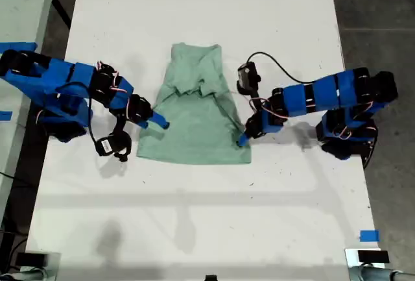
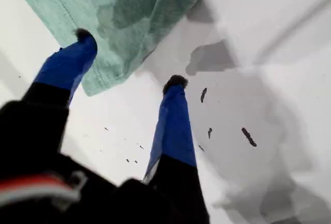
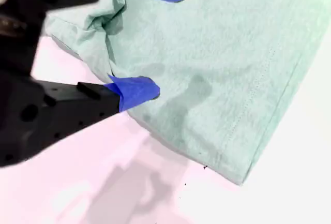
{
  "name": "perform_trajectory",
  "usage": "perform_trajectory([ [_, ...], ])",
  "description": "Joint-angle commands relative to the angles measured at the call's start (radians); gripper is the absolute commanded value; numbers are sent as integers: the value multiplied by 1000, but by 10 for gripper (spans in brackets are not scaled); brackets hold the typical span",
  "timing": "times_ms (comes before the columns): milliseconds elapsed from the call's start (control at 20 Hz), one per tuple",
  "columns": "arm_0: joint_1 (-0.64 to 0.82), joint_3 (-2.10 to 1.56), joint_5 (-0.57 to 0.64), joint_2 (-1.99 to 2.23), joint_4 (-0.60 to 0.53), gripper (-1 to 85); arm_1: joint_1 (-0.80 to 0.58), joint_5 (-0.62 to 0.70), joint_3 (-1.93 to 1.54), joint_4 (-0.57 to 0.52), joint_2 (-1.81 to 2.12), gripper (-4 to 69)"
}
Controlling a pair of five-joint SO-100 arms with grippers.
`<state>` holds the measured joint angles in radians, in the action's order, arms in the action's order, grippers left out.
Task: Fold tshirt
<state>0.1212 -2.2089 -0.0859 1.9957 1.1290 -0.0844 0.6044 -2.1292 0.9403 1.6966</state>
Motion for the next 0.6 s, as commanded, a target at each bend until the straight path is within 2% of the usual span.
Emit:
perform_trajectory([
  [0,18,8,9,21,-17,258,-12,0,46,-54,-43,272],
  [200,23,3,11,20,-17,258,-38,32,67,-74,-86,203],
  [250,26,0,12,20,-18,258,-43,41,78,-69,-94,140],
  [350,32,-2,18,20,-20,256,-44,54,118,-40,-129,89],
  [450,38,2,25,20,-20,256,-41,55,156,-9,-160,-7],
  [550,41,2,29,20,-21,256,-37,67,189,35,-160,-7],
])
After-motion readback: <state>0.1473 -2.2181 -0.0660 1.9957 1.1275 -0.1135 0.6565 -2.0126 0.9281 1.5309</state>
